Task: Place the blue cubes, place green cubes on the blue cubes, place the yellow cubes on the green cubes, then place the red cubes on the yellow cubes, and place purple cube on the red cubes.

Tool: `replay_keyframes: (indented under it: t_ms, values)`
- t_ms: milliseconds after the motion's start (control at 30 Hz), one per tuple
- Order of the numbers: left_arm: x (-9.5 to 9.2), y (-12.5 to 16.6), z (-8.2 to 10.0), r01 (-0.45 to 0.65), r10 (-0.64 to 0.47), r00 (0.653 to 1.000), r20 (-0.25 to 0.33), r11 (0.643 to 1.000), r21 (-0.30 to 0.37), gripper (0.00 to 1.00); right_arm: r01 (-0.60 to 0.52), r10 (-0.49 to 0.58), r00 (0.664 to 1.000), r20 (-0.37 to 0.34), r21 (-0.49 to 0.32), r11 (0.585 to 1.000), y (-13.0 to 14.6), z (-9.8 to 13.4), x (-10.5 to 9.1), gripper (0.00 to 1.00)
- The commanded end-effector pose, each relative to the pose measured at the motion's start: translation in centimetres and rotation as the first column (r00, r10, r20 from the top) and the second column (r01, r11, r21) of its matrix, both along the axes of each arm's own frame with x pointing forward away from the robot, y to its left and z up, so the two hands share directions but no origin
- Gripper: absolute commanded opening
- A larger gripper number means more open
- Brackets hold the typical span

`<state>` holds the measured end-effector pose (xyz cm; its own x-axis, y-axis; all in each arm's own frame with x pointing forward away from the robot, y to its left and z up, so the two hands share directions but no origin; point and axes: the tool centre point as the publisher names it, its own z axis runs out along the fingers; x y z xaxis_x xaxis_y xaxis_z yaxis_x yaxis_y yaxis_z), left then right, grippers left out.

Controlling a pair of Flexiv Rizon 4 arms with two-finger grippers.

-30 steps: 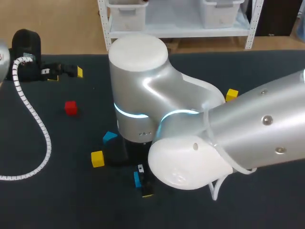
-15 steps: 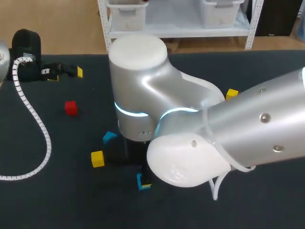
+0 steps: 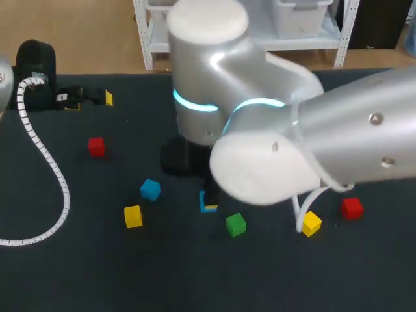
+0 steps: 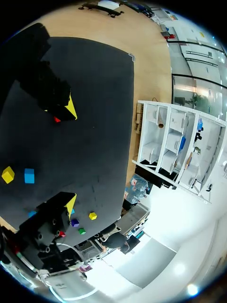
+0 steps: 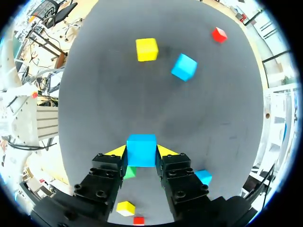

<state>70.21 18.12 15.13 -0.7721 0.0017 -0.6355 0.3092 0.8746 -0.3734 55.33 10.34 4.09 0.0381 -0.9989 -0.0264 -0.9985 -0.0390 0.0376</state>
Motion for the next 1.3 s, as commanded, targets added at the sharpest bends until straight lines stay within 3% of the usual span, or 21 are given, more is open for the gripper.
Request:
replay_keyframes:
  t_ms: [33,167,567,900,1300]
  values:
    - [0.0,0.2,-0.1,0.006,-0.006,1.0,0.005,1.0,-0.008,1.0,-0.001,0.002,0.999,-0.037,0.015,1.0,-1.2,-0.4,2.2,0.0]
    - [0.0,0.2,-0.1,0.006,-0.006,1.0,0.005,1.0,-0.008,1.0,0.003,-0.002,0.999,-0.052,0.018,1.0,-2.6,-0.8,4.2,0.0]
    - [0.0,0.2,-0.1,0.006,-0.006,1.0,0.005,1.0,-0.008,1.0,0.008,-0.009,0.997,-0.076,-0.005,1.0,-3.6,-2.0,8.6,0.0]
    - [0.0,0.2,-0.1,0.006,-0.006,1.0,0.005,1.0,-0.008,1.0,0.044,-0.046,0.993,-0.11,-0.027,0.999,-4.4,-3.9,10.5,0.0]
    - [0.0,0.2,-0.1,0.006,-0.006,1.0,0.005,1.0,-0.008,1.0,0.082,-0.083,0.991,-0.108,-0.014,0.997,-5.7,-3.6,11.6,0.0]
